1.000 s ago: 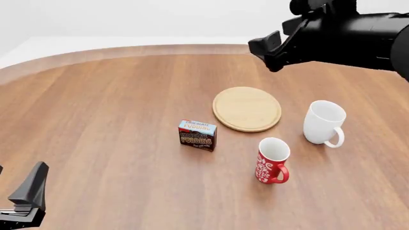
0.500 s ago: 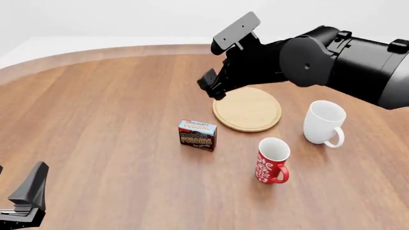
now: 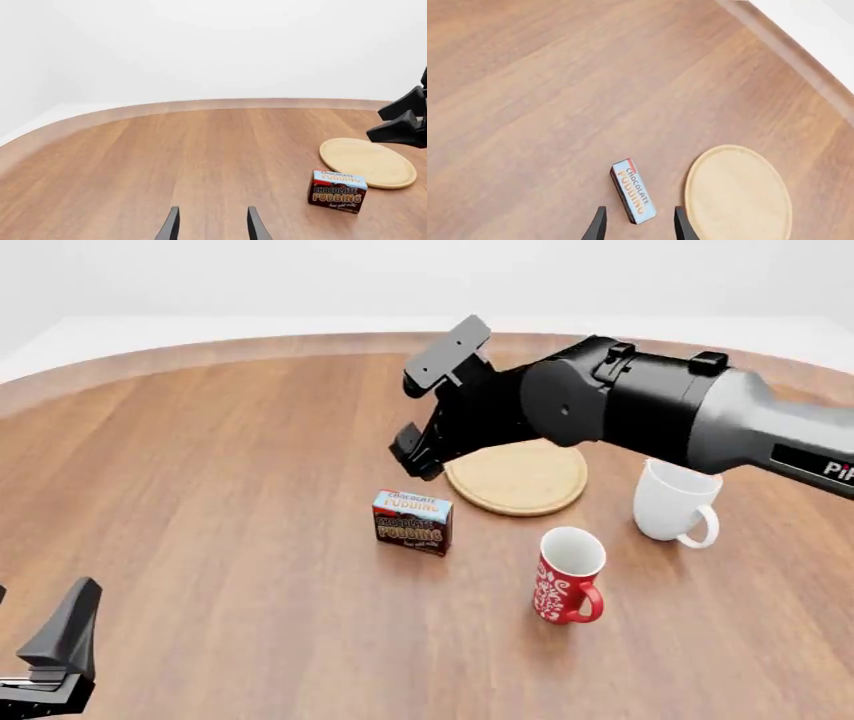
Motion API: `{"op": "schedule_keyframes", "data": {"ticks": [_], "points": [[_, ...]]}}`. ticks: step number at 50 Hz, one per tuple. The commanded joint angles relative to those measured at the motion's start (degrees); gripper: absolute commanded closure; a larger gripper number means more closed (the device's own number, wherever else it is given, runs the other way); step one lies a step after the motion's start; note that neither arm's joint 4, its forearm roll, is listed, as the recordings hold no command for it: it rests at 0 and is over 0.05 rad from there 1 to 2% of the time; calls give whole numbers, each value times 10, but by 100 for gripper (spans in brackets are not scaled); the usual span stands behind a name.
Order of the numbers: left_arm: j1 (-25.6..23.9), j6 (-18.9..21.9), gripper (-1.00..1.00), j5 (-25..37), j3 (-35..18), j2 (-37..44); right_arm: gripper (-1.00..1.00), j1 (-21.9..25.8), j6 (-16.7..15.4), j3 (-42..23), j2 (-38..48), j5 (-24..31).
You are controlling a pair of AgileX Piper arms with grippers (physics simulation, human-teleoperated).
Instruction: Put the chocolate pudding to the left of the plate.
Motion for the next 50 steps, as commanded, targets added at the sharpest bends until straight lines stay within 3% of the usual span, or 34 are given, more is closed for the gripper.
{"op": "schedule_keyframes", "data": {"ticks": [1,20,50], "points": [[0,0,-100,0,0,0,-100,6,14,9,28,-24],[0,0,-100,0,0,0,-100,13,39,30,62,-57],[0,0,-100,0,0,0,-100,-15,45,44,84,-73]]}}
